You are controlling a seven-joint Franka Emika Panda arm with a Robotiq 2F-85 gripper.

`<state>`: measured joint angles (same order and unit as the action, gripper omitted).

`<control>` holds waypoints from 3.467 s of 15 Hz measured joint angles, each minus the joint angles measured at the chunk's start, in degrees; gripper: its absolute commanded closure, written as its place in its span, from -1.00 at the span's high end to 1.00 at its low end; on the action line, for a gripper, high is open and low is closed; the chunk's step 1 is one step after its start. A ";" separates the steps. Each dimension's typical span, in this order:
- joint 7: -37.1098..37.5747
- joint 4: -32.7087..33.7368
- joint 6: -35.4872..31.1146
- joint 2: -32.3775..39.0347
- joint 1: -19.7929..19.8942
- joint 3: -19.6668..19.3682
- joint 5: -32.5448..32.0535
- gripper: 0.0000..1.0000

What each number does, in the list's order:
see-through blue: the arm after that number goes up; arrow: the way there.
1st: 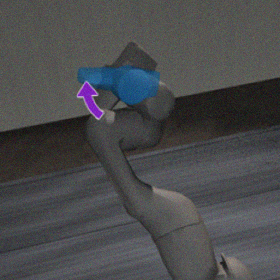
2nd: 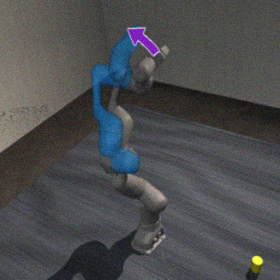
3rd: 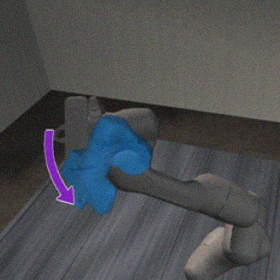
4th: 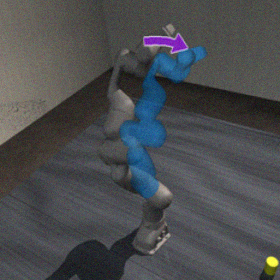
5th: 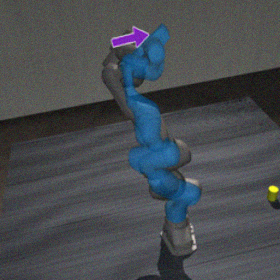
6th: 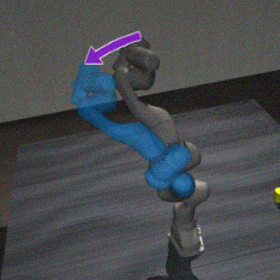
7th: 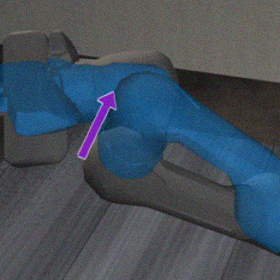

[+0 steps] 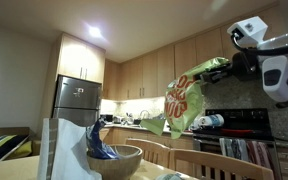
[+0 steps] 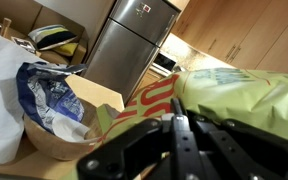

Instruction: Pick the bag of popcorn and pour its contents on the cloth on the table

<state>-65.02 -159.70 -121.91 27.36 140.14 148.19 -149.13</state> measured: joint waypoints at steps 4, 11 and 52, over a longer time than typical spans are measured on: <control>2.88 -0.16 -0.10 -3.01 1.16 -0.39 0.02 -0.99; 4.17 -0.14 -0.09 -4.09 1.56 -0.57 0.02 -0.99; 8.04 3.25 -16.27 -11.20 -29.05 -36.28 0.05 -0.99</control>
<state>-56.98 -156.45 -138.17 16.16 111.09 111.91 -149.08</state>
